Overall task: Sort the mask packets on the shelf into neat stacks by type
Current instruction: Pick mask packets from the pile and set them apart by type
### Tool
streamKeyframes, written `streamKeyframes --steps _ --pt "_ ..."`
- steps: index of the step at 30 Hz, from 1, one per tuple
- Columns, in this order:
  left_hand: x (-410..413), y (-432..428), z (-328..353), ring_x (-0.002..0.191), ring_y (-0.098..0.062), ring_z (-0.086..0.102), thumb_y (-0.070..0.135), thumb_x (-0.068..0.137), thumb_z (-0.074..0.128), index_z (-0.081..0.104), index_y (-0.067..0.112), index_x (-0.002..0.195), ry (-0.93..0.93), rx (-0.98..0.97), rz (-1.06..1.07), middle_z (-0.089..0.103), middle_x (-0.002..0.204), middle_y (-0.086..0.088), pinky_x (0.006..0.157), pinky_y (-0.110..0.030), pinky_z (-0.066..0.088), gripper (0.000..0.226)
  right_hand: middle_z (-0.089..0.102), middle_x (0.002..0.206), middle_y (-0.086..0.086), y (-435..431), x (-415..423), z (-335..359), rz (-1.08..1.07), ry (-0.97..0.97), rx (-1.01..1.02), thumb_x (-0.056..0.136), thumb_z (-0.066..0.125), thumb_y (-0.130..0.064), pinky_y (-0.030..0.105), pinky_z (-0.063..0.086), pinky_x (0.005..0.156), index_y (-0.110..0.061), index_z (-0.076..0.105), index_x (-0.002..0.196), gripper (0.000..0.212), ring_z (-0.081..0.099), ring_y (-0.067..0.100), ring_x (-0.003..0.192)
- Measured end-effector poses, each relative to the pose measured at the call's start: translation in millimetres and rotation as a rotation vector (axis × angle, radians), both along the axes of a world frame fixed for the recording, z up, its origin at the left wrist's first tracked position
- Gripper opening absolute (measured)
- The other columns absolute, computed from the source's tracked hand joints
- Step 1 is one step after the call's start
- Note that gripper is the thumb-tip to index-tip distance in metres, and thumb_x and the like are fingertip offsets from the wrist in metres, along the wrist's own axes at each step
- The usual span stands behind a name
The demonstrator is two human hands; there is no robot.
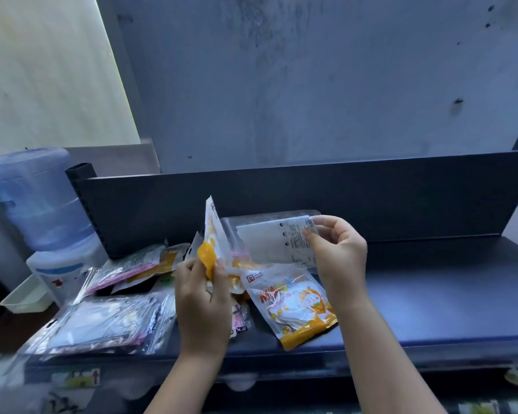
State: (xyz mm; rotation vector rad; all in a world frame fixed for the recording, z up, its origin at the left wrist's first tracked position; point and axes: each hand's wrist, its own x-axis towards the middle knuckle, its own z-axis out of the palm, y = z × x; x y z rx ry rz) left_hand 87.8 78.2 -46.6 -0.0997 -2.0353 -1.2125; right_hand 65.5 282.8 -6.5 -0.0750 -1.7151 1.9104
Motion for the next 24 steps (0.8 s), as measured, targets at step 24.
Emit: streamKeyframes --steps 24 --pt "-9 24 -12 0.082 -0.029 0.076 0.005 0.096 0.063 0.064 0.0 0.128 -0.544 1.163 -0.451 0.075 0.107 -0.021 0.068 -0.036 0.065 0.033 0.067 0.088 0.003 36 27 -79 -0.429 0.305 0.886 0.068 0.084 0.018 0.032 0.053 0.067 -0.008 0.077 0.076 0.028 0.063 0.02 0.083"
